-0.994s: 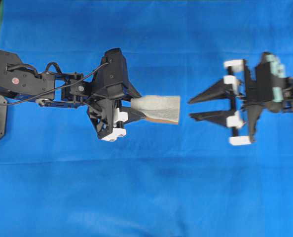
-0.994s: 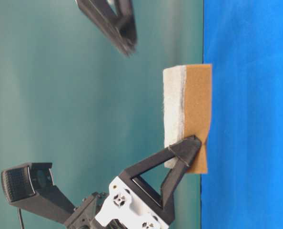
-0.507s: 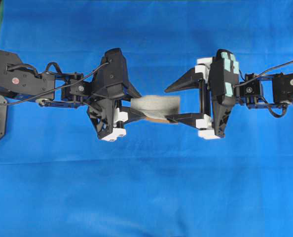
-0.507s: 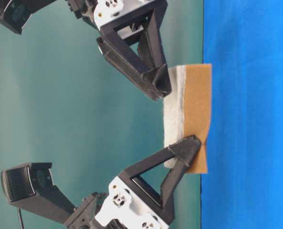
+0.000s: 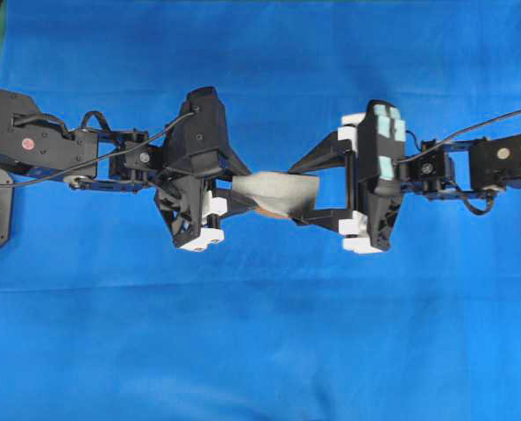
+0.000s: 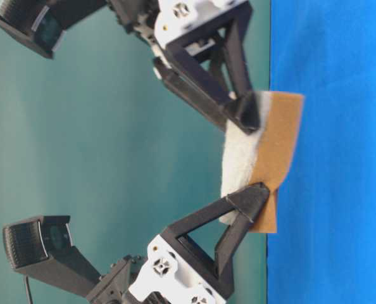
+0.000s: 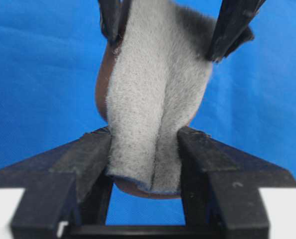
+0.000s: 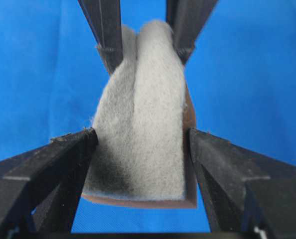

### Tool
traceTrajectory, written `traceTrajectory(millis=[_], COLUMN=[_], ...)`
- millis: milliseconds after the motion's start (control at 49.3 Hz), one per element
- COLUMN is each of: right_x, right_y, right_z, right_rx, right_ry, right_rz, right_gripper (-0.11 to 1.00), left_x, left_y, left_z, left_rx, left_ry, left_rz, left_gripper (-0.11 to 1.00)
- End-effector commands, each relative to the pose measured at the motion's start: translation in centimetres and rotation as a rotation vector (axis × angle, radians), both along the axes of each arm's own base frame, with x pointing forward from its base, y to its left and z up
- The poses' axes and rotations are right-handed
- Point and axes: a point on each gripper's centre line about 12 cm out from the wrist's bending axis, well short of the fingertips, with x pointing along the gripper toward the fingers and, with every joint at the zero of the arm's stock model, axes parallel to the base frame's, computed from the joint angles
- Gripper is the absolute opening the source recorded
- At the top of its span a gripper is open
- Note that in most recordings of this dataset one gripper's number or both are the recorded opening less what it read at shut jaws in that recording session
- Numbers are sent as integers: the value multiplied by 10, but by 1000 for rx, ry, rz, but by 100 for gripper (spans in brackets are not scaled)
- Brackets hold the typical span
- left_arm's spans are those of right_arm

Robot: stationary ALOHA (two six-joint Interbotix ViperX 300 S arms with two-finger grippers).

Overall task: Hand over the sponge with the left arm and wipe it with the right arm.
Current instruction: 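Move the right gripper to the sponge's free end and close on it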

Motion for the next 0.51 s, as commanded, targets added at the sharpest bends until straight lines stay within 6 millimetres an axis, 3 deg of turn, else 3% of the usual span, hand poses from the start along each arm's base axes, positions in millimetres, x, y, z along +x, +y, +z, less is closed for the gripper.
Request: traceTrajectory(millis=[0,487], right_x=[6,16], right_y=[0,0], right_z=[7,-6], right_rx=[2,8], right_ry=[-23,44], right_rz=[-1,-4], right_gripper=[73,73], left_x=[2,3], left_y=[1,1], left_z=[13,14], left_rx=[-3,-3], left_ry=[-38,-41], left_rz=[4,4], left_gripper=[30,30])
